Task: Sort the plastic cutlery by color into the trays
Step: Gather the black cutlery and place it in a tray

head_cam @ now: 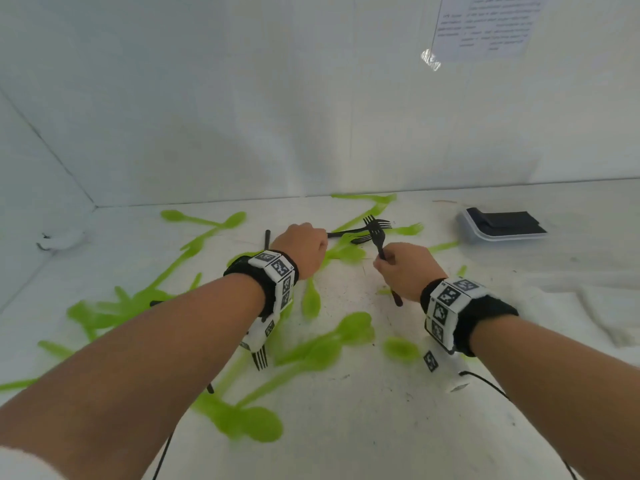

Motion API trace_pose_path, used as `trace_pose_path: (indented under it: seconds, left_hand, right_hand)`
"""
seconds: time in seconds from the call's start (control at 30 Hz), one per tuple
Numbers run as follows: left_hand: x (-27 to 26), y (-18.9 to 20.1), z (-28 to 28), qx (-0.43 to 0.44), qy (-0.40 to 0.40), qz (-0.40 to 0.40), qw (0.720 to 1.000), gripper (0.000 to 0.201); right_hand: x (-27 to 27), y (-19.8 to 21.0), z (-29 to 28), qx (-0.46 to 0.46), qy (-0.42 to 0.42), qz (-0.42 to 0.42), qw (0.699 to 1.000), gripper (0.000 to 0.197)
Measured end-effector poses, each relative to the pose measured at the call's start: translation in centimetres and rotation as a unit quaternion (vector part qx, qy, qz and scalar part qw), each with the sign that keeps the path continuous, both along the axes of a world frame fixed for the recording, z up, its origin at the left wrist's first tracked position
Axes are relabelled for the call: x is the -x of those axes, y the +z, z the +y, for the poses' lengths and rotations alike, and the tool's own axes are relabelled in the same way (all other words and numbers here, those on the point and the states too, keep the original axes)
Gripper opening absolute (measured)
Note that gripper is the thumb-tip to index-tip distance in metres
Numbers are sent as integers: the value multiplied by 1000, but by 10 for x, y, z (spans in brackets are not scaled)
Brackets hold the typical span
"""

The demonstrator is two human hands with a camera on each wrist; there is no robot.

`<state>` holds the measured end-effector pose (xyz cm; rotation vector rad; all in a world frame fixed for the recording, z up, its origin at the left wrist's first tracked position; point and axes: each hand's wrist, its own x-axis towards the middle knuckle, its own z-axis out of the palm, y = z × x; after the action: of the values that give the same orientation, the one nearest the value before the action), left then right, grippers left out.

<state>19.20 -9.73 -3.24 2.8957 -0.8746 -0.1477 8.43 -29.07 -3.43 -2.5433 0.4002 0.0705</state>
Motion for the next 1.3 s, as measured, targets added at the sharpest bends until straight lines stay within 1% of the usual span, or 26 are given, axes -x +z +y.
trace_pose_path:
  seconds: [0.07, 0.13, 0.2, 0.3, 0.4, 0.53, 0.57, 0.63, 0.7, 0.73, 0.77, 0.8, 0.87, 0.9, 0.93, 0.97, 1.0, 1.07, 1.1, 1.2, 1.23, 1.3]
  left_hand:
    - [-14, -2, -16, -34, -18, -30, 999, 31]
    - [-28, -6, -30, -75, -33, -56, 995, 34]
    - [-39, -11, -41, -113, -42, -54, 991, 33]
    - [-48, -17, -49, -117, -37, -36, 992, 24]
    - [-53, -17, -49, -85, -30, -46, 995, 19]
    - [-53, -7, -41, -12, -12, 0, 1000, 17]
    - [-52, -5, -37, 15, 7, 11, 1000, 17]
    - [-49, 0, -30, 87, 75, 55, 992, 14]
    - [-44, 7, -28, 159, 149, 122, 968, 20]
    - [-42, 10, -29, 186, 171, 155, 955, 26]
    - [-39, 12, -30, 225, 190, 194, 936, 30]
    - [-36, 14, -31, 280, 207, 238, 907, 31]
    - [-27, 16, -29, 410, 250, 330, 813, 24]
    - [-24, 16, -25, 454, 262, 353, 775, 20]
    - [-20, 16, -20, 481, 266, 361, 753, 17]
    - [-18, 13, -13, 496, 267, 365, 741, 15]
    - [-16, 11, -7, 501, 263, 369, 737, 15]
    - [-12, 8, 6, 506, 239, 387, 733, 6]
    - [-10, 8, 12, 515, 228, 398, 725, 3]
    - [-7, 11, 33, 540, 218, 423, 694, 8]
    - [-7, 11, 39, 547, 210, 428, 688, 11]
    - [-9, 10, 51, 550, 194, 423, 693, 11]
  right_hand:
    - [-9, 0, -3, -45, -14, -26, 999, 28]
    - [-17, -2, -7, -91, -25, -42, 995, 21]
    - [-25, -3, -11, -136, -35, -59, 988, 23]
    - [-39, -7, -18, -123, -26, -56, 991, 11]
    - [-53, -8, -23, -117, -15, -43, 992, 14]
    - [-70, -9, -24, -144, -23, -64, 987, 18]
    - [-74, -9, -23, -161, -28, -66, 984, 18]
    - [-82, -9, -19, -209, -30, -71, 975, 19]
    - [-88, -6, -11, -293, -23, -73, 953, 24]
    - [-89, -2, -6, -336, -18, -71, 939, 27]
    - [-90, 1, 0, -373, -12, -69, 925, 29]
    - [-90, 4, 6, -402, -8, -67, 913, 31]
    - [-88, 9, 17, -453, -3, -69, 889, 28]
    - [-88, 10, 21, -475, -5, -69, 877, 23]
    - [-88, 12, 25, -491, -7, -68, 868, 19]
    - [-88, 13, 29, -502, -9, -65, 862, 16]
    - [-87, 15, 32, -509, -11, -61, 858, 15]
    - [-87, 17, 40, -516, -13, -55, 854, 16]
    - [-87, 17, 45, -515, -13, -53, 855, 17]
    - [-88, 19, 62, -511, -22, -55, 857, 19]
    - [-88, 18, 68, -512, -26, -58, 857, 19]
    - [-88, 19, 78, -511, -34, -62, 857, 21]
